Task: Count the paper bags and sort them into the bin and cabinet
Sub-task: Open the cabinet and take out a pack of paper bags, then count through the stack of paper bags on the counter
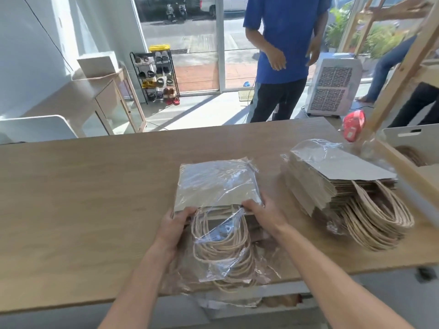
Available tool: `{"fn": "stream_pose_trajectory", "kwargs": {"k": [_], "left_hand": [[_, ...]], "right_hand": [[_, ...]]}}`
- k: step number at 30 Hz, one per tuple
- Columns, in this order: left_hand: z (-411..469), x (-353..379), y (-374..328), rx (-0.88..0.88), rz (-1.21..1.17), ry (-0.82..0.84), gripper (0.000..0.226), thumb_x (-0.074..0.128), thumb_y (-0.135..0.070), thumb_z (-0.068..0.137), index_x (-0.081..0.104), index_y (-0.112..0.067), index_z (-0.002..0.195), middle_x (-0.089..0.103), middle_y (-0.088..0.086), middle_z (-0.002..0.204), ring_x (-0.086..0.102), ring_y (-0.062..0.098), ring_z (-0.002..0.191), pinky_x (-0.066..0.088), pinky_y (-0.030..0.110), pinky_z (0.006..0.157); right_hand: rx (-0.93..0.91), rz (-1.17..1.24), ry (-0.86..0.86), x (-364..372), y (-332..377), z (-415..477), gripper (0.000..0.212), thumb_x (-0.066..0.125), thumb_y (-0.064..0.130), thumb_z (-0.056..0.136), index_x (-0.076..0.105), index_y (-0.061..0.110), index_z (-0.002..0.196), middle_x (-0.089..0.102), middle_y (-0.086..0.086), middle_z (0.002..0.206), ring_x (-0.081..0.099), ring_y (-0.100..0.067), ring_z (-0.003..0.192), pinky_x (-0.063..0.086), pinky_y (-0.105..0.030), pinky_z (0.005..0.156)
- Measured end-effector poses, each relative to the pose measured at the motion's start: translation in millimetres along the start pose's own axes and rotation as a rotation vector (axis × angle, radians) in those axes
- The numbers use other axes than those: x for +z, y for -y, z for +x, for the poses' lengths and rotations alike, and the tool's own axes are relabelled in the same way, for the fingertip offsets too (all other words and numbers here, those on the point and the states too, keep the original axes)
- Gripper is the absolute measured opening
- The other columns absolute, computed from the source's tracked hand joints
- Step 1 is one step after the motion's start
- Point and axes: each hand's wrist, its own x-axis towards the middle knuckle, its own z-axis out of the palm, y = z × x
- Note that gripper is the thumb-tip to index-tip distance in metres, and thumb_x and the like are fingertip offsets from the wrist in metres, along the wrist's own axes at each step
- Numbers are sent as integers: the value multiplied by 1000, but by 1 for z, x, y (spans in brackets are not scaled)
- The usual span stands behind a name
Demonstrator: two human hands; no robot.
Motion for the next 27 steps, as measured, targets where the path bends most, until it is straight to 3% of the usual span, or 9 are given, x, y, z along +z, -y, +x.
{"fn": "stream_pose_trajectory", "kwargs": {"k": [2,4,6,8,9,12,16,21,27], "left_hand": [[-8,1,-7,4,-6,-15,74,85,-38,52,65,0,112,72,23,101,68,34,86,53,55,89],[-18,4,-15,8,-11,-31,59,82,-31,62,64,-3,111,73,18,96,68,31,82,53,52,90],[-28,7,-22,14,3,-42,41,76,-26,76,62,-8,111,72,14,96,67,26,77,59,41,76],[-35,8,-28,48,37,-70,33,66,-20,88,57,-8,118,67,9,103,64,21,79,54,24,56],[-38,8,-31,72,73,-90,40,64,-19,90,52,-7,126,64,10,114,62,21,88,52,23,59],[-52,14,-44,207,205,-127,63,64,-22,90,38,-10,146,48,10,143,50,19,115,39,28,87],[-74,41,-68,350,245,-70,53,62,-24,91,46,-20,141,50,0,138,44,15,118,31,31,93],[-90,90,-84,392,204,36,33,58,-22,93,56,-26,126,59,-4,130,53,16,121,39,41,107],[-99,151,-91,391,151,134,28,49,-4,94,61,-19,115,66,2,118,63,17,106,46,35,96]], "right_hand": [[-13,-9,-7,-5,3,-5,55,61,59,67,56,36,117,66,5,114,61,-20,105,47,-46,98],[-33,-13,7,-9,5,-10,68,63,57,73,46,30,133,57,2,131,56,-23,116,43,-46,102],[-45,-38,-1,-15,6,-17,89,60,63,75,29,23,148,42,-4,148,44,-27,131,39,-50,106],[-66,-45,11,-22,10,-26,93,56,67,75,22,24,150,36,-6,153,41,-29,134,37,-54,107],[-79,-45,22,-26,12,-29,90,55,65,77,22,24,150,36,-7,153,42,-28,133,37,-54,106],[-109,-46,48,-42,21,-39,72,55,52,88,27,22,147,38,-6,150,43,-27,131,37,-53,107],[-207,-118,17,-68,33,-53,54,52,38,94,36,20,143,43,-3,146,44,-22,129,38,-46,108],[-319,-127,-35,-105,48,-75,44,47,19,97,40,18,140,45,-2,142,43,-17,128,36,-38,109],[-423,-91,-202,-161,57,-86,42,43,7,93,50,21,132,52,2,133,46,-11,119,33,-23,99]]}}
